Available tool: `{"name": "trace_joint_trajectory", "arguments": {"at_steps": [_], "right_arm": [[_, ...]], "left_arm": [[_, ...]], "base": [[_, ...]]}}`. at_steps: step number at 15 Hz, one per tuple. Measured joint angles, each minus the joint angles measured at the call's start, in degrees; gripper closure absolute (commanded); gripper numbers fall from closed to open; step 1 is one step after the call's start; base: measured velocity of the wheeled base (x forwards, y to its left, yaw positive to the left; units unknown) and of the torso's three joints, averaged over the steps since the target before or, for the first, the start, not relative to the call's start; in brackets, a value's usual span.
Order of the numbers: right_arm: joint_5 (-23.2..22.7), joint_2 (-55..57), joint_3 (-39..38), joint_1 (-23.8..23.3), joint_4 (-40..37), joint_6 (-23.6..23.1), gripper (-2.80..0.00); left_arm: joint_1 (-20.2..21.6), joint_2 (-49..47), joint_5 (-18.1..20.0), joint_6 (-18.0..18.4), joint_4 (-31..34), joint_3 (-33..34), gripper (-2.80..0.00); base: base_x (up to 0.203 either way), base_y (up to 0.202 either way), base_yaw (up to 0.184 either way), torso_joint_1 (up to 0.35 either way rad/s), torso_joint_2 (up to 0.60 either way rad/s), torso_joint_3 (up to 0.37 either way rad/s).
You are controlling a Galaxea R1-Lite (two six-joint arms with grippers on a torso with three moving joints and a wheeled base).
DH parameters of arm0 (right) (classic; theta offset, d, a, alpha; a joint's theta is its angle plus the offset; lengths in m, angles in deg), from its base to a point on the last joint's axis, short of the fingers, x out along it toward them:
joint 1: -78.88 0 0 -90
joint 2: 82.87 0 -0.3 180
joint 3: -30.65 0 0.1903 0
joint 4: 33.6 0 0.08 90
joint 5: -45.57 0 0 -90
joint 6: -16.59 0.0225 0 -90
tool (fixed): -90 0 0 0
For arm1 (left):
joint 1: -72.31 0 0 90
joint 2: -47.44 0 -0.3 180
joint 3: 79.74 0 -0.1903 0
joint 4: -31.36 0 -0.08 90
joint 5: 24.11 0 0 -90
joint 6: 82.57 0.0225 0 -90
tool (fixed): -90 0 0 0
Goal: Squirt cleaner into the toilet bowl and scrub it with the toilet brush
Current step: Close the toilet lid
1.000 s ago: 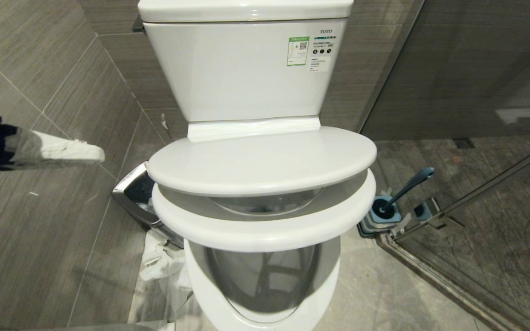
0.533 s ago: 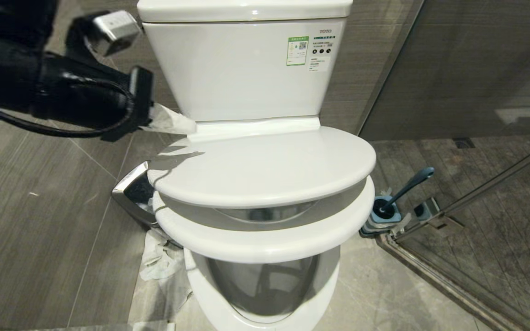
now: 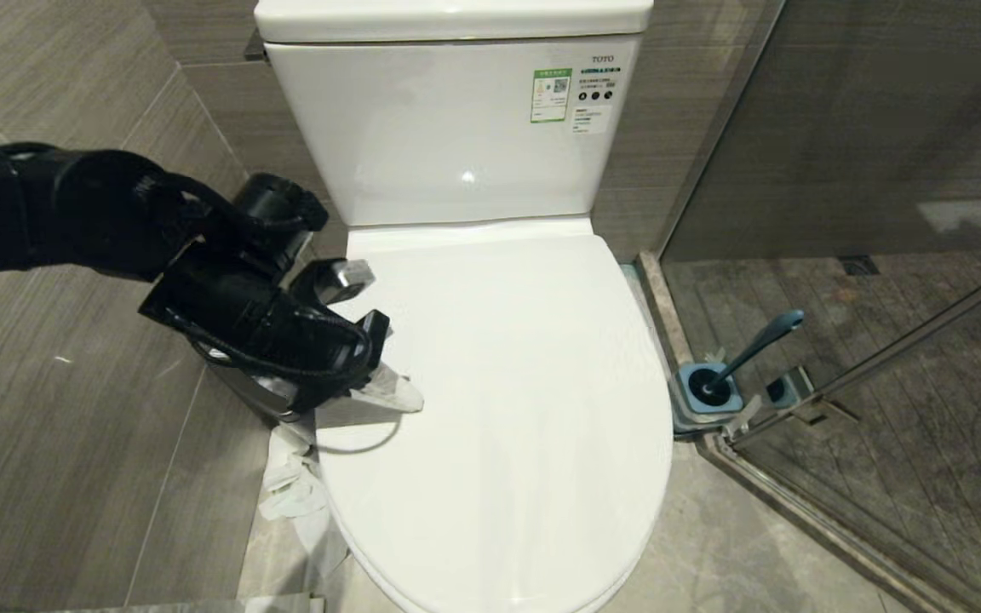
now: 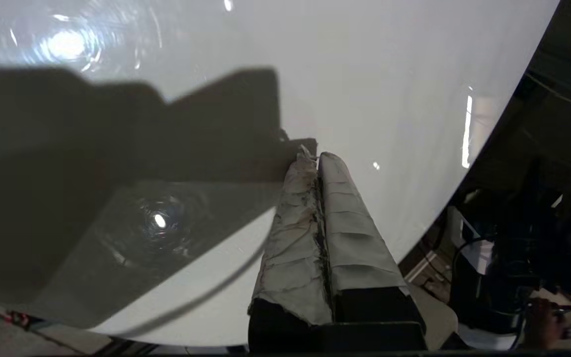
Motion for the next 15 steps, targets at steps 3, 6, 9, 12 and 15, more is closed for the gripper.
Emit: {"name": "trace_joint_trajectory", "arguments": {"at_steps": [3,6,9,12,15], "right_arm": [[0.0,0.0,0.0,0.0,0.0,0.0,0.00],[0.0,0.0,0.0,0.0,0.0,0.0,0.00],[0.0,0.0,0.0,0.0,0.0,0.0,0.00],[0.0,0.0,0.0,0.0,0.0,0.0,0.00],[0.0,0.0,0.0,0.0,0.0,0.0,0.00]], "left_arm": [[0.1,-3.8,1.8,-2.6,-3.6,1.6,0.00],[0.6,-7.0,2.3,-2.8,-8.3,3.9,0.00],[1.7,-8.7,2.1,-2.8,-9.1,6.3,0.00],[2.6,-7.0,1.8,-2.6,-9.0,3.7,0.00],[2.0,-0.2,1.6,-2.6,-8.9,-2.3,0.00]], "base": [[0.000,0.000,0.000,0.000,0.00,0.000],[0.000,0.000,0.000,0.000,0.00,0.000],[0.000,0.000,0.000,0.000,0.00,0.000],[0.000,0.000,0.000,0.000,0.00,0.000],[0.000,0.000,0.000,0.000,0.00,0.000]]}}
